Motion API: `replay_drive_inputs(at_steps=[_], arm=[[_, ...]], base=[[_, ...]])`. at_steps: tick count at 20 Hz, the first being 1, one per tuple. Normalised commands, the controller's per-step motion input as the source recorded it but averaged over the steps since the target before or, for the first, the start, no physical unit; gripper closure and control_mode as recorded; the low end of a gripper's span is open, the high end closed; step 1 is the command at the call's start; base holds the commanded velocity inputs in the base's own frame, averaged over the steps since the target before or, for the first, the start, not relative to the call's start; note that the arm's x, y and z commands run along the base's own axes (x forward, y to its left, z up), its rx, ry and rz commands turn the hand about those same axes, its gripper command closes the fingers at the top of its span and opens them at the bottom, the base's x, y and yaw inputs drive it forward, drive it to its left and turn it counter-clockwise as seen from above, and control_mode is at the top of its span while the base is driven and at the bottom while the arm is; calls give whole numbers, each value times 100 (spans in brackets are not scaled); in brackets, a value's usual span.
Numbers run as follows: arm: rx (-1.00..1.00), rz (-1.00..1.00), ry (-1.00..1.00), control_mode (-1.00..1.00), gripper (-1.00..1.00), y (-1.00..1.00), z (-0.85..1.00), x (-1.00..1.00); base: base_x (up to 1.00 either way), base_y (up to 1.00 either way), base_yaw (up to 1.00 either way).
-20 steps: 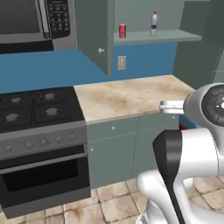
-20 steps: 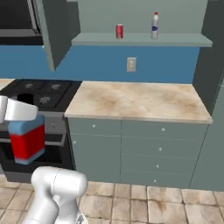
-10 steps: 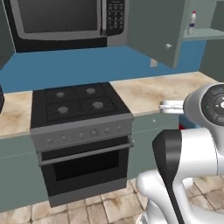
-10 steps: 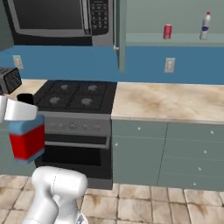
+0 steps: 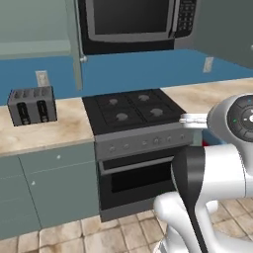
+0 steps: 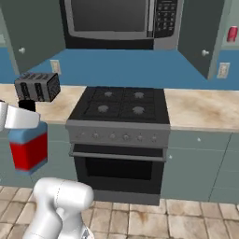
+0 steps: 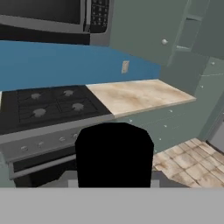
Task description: Sort all alcoholic drinks to one cabinet, and non-alcoholic drinks to the other.
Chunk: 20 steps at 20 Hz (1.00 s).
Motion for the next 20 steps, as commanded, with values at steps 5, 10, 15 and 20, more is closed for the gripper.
replay_drive_inputs(at_steps=[5, 10, 15, 20], arm=[[0, 0, 0, 100, 100, 0, 0, 0], [0, 0, 0, 100, 100, 0, 0, 0], [0, 0, 0, 100, 100, 0, 0, 0], [0, 0, 0, 100, 100, 0, 0, 0]], base=[[-17, 100, 0], [-13, 100, 0], [-2, 99, 0], [18, 77, 0]])
